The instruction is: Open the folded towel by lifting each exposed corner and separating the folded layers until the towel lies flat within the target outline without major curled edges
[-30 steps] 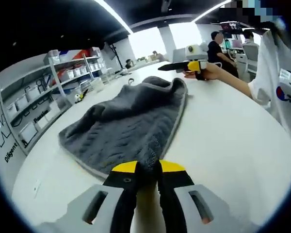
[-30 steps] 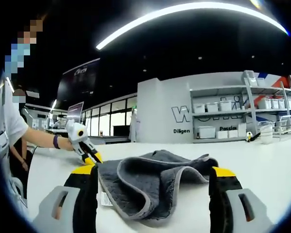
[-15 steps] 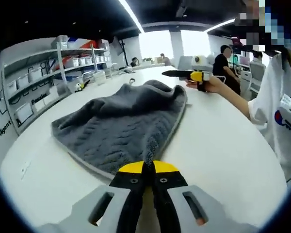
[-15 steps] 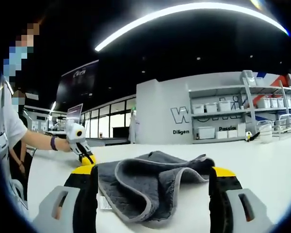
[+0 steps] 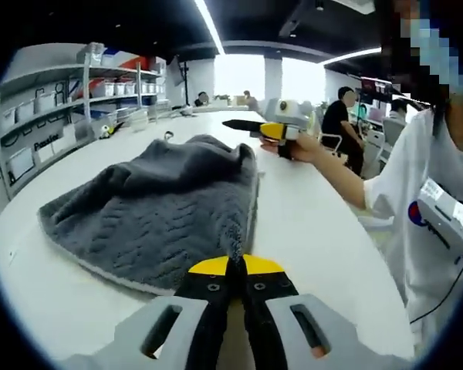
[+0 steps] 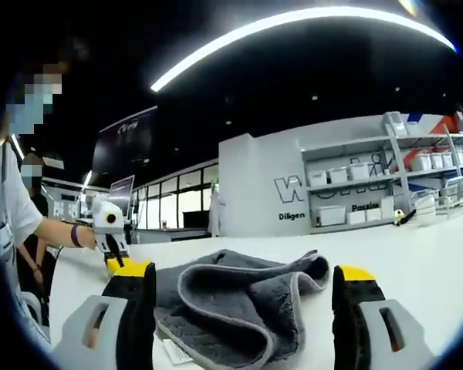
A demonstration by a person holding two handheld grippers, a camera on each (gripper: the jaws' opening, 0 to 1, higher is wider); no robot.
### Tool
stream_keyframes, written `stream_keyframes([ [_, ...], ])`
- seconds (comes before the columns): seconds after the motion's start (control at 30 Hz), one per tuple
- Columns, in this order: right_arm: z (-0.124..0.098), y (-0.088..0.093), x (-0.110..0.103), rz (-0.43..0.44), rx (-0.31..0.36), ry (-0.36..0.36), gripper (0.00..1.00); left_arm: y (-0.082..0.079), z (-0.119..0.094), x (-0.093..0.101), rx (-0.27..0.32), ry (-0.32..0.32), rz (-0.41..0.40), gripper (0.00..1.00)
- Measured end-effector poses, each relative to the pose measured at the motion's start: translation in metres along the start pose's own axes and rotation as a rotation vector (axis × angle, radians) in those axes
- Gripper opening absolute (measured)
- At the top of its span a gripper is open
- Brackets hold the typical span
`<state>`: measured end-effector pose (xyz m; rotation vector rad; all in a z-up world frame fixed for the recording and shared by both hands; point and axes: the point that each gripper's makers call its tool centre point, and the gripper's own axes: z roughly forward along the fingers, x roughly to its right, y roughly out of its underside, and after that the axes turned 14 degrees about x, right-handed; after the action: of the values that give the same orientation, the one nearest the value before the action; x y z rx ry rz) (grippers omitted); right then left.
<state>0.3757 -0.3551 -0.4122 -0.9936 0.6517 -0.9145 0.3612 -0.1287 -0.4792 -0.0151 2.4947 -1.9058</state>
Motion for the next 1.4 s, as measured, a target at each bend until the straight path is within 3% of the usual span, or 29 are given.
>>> stream_keyframes([
  [0.2, -0.001, -0.001, 0.004, 0.000, 0.007, 0.022, 0.97, -0.025, 0.012, 0.031, 0.046, 0.079, -0.072, 0.04],
  [0.4, -0.002, -0.008, 0.006, 0.025, 0.045, 0.028, 0.97, -0.051, 0.013, 0.034, 0.028, 0.040, -0.041, 0.04],
  [0.6, -0.004, -0.014, 0.007, 0.049, 0.078, 0.035, 0.97, -0.074, 0.012, 0.032, 0.046, 0.027, -0.074, 0.04],
  [0.73, -0.006, -0.019, 0.008, 0.067, 0.108, 0.042, 0.97, -0.107, 0.007, 0.032, 0.167, 0.050, -0.174, 0.04],
  [0.9, -0.008, -0.024, 0.009, 0.086, 0.139, 0.048, 0.96, -0.160, -0.011, 0.031, 0.396, 0.117, -0.294, 0.04],
  [1.0, -0.008, -0.023, 0.010, 0.090, 0.138, 0.056, 0.96, -0.195, -0.027, 0.021, 0.549, 0.120, -0.335, 0.04],
  [1.1, -0.008, -0.023, 0.010, 0.085, 0.136, 0.058, 0.96, -0.222, -0.043, -0.004, 0.675, 0.067, -0.403, 0.04],
  [1.17, -0.008, -0.023, 0.010, 0.082, 0.134, 0.060, 0.96, -0.236, -0.054, -0.025, 0.744, 0.001, -0.380, 0.03],
  [1.3, -0.009, -0.023, 0.012, 0.080, 0.128, 0.064, 0.96, -0.253, -0.071, -0.061, 0.854, -0.111, -0.418, 0.03],
  [1.4, -0.009, -0.022, 0.013, 0.080, 0.122, 0.064, 0.95, -0.264, -0.095, -0.097, 0.987, -0.220, -0.499, 0.03],
])
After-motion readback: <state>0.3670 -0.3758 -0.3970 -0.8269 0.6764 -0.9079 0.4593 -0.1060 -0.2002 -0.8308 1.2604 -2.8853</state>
